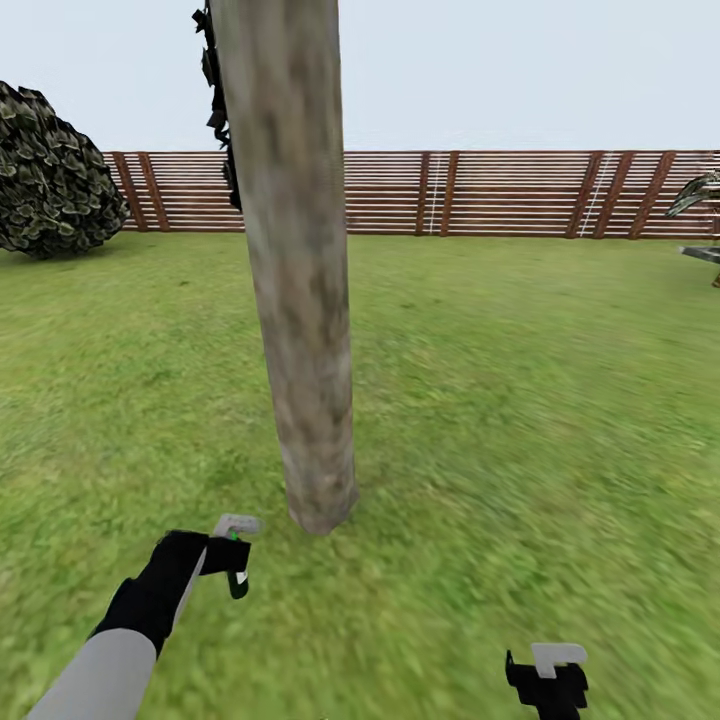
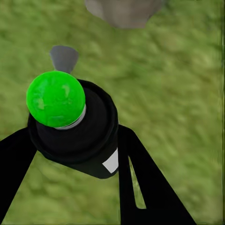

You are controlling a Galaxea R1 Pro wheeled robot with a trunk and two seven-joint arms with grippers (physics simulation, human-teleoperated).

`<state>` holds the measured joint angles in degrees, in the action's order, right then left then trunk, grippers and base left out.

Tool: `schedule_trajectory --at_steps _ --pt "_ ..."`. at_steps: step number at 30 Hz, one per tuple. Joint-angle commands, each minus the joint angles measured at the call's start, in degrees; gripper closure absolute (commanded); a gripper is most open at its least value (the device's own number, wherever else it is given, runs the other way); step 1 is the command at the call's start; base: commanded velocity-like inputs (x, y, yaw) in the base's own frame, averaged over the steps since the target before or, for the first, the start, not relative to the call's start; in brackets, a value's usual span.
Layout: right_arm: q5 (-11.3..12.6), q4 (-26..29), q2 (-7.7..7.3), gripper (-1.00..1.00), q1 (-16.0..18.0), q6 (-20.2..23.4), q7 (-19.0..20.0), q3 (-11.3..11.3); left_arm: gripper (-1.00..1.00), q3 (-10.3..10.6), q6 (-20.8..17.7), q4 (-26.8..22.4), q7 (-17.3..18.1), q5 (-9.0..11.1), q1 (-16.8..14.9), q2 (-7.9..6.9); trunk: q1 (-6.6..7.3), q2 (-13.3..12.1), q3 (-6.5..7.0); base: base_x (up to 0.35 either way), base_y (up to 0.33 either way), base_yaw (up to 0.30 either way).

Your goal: In the garden, pick up the pesticide atomizer on the floor and spray pesticide onto both trees until each tree trunk is fully covered.

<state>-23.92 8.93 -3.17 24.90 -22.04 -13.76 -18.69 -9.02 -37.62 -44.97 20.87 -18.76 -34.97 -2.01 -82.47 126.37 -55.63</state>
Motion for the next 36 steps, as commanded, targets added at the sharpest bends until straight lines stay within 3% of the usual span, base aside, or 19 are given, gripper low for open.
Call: schedule_trajectory --at_steps 1,2,16,25,31,33,36 --pt "-0.6 -0.1 0.01 -1.0 0.1 -0.2 -0.2 -0.4 1.0 0.1 -0.2 -0.3 0.5 -0.7 0.0 0.07 0.02 0.0 -0.01 -0.059 -0.002 -0.267" --pt "-0.6 -0.1 0.01 -1.0 0.1 -0.2 -0.2 -0.4 1.0 0.9 -4.1 0.1 0.7 -0.7 -2.6 -0.55 0.02 0.0 -0.01 0.0 0.0 -0.019" --pt "-0.6 -0.1 0.01 -1.0 0.1 -0.2 -0.2 -0.4 1.0 0.8 -3.7 0.1 0.7 -0.8 -2.6 -0.13 0.02 0.0 -0.01 0.0 0.0 -0.227" --pt "-0.6 -0.1 0.0 -1.0 0.1 -0.2 -0.2 -0.4 1.0 0.7 -3.6 -0.2 0.7 -0.8 -3.1 0.12 0.02 0.0 -0.01 -0.267 0.0 -0.234" --pt "-0.6 -0.1 0.0 -1.0 0.1 -0.2 -0.2 -0.4 1.0 0.7 -4.2 -0.6 0.7 -0.8 -5.5 0.3 0.02 0.0 -0.01 -0.016 0.0 -0.013" --pt "-0.7 -0.1 -0.02 -1.0 0.1 -0.2 -0.2 -0.4 1.0 0.5 -4.3 -0.5 0.6 -1.0 -8.1 -0.89 0.02 0.0 -0.01 0.0 0.0 0.0" --pt "-0.7 -0.1 -0.02 -1.0 0.1 -0.2 -0.2 -0.4 1.0 0.5 -4.3 -0.5 0.6 -0.9 -8.7 -2.33 0.02 0.0 -0.01 0.0 0.0 0.0"
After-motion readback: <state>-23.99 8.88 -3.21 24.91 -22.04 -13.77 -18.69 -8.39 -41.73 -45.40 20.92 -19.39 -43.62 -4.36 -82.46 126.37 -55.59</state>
